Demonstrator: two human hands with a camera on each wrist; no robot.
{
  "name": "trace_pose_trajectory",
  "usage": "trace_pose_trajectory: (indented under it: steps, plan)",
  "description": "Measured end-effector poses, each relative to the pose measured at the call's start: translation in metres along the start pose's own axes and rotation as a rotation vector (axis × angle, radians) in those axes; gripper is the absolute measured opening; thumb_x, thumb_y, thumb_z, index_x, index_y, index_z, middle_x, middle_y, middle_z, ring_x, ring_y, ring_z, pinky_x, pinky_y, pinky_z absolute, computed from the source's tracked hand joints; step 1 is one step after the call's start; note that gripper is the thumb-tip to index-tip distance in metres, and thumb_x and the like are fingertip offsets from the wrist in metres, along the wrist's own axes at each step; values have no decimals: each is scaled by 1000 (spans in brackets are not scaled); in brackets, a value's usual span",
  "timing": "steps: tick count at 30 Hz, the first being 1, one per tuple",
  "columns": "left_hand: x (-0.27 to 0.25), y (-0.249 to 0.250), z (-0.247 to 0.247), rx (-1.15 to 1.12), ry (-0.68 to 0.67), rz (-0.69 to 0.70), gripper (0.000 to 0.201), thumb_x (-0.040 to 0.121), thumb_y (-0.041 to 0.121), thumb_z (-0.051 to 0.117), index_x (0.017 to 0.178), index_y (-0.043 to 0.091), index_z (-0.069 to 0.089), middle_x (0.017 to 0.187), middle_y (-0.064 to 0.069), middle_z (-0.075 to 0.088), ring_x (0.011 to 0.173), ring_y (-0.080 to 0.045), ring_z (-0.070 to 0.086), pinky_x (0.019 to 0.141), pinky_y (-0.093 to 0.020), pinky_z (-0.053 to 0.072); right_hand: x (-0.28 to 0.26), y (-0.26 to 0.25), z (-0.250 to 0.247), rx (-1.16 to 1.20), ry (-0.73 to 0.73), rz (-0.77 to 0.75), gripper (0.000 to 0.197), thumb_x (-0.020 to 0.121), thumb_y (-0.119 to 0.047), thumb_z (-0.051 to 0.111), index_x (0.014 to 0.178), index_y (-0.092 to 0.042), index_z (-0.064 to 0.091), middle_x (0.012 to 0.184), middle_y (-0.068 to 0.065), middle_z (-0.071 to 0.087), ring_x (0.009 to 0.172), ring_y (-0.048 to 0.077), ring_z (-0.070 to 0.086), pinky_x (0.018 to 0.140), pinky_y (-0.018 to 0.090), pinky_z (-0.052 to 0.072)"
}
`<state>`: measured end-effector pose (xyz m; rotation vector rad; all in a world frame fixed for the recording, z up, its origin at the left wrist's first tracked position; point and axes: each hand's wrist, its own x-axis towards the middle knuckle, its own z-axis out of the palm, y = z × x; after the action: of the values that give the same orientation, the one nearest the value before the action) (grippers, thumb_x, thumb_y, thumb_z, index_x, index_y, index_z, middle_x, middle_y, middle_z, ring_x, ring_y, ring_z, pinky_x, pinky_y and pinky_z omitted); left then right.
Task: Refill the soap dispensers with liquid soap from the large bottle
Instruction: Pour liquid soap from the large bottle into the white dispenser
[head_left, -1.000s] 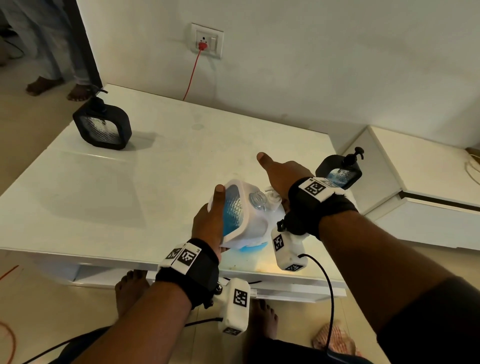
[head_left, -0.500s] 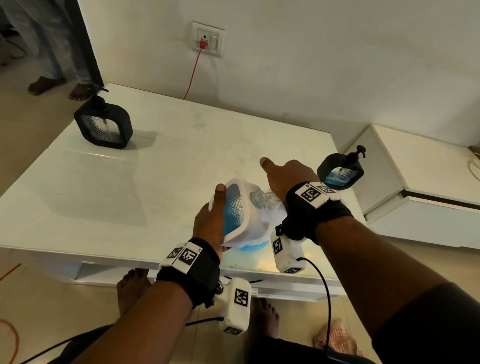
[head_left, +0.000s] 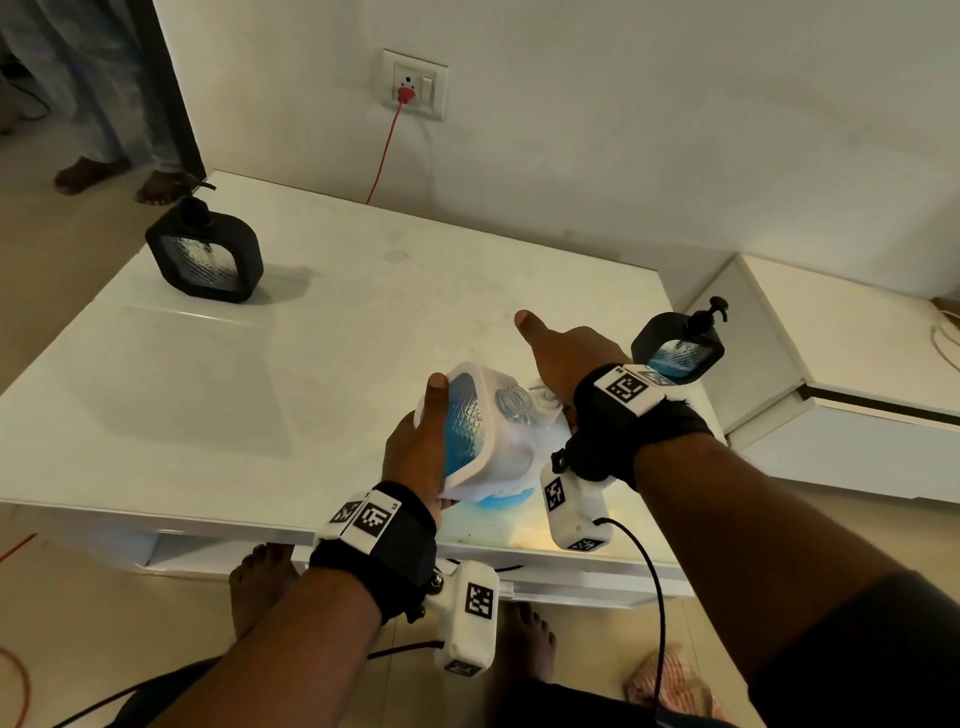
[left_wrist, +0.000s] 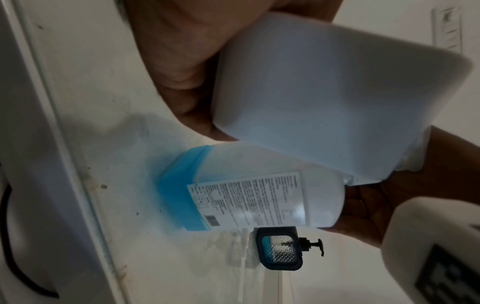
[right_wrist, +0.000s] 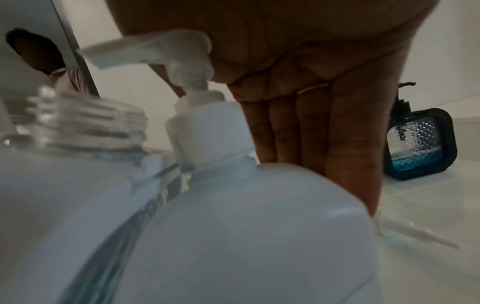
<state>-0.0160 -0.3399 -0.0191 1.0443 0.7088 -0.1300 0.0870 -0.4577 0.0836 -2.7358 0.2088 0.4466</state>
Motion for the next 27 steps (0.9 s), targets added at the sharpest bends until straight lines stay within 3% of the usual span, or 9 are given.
trace_pose_trajectory:
  steps: [3,5,9,12,18,23,27]
  plan:
    - [10,-9,-2,0,2,-14,126,24,107,59,123,29,67,116,-8,75,106,-35,72,92,-59,59,1,2,2,7,18,-3,69,90,-76,31,91,-14,62,94,7,63,86,27,56,75,33,35]
    - [12,-11,-2,-3,0,-18,129,19,107,60,123,30,68,116,-8,76,107,-34,72,91,-59,59,1,3,3,10,26,-8,67,91,-74,33,89,-15,63,91,6,63,84,27,57,75,33,36]
    - [7,-8,-2,-15,-12,-12,121,27,105,61,122,30,68,113,-7,77,104,-33,73,89,-59,60,4,4,8,-13,71,-14,66,92,-71,36,92,-14,68,84,4,63,70,22,53,72,32,36]
    - [4,-7,-1,-26,-42,-19,108,41,99,61,123,30,68,114,-8,77,105,-34,74,91,-60,60,5,7,10,-27,107,-18,63,91,-71,36,89,-15,64,87,4,61,77,25,54,72,33,37]
    - [1,-3,-1,-25,-32,2,102,49,95,58,125,28,67,113,-8,76,103,-33,74,87,-55,62,3,4,5,-41,76,-10,66,92,-72,36,100,-14,67,89,6,60,81,27,53,74,33,37]
    - [4,-4,-3,11,4,-9,122,26,108,56,121,33,67,115,-6,75,105,-33,72,91,-58,60,4,-1,-1,-2,-35,-14,74,86,-82,28,77,-15,57,91,8,65,80,27,59,73,33,39]
    - [5,-3,-2,22,19,-10,126,22,109,54,122,32,66,116,-6,75,106,-33,71,92,-58,59,4,-1,-3,3,-34,-19,75,87,-82,26,76,-14,57,86,8,63,74,24,56,75,33,38]
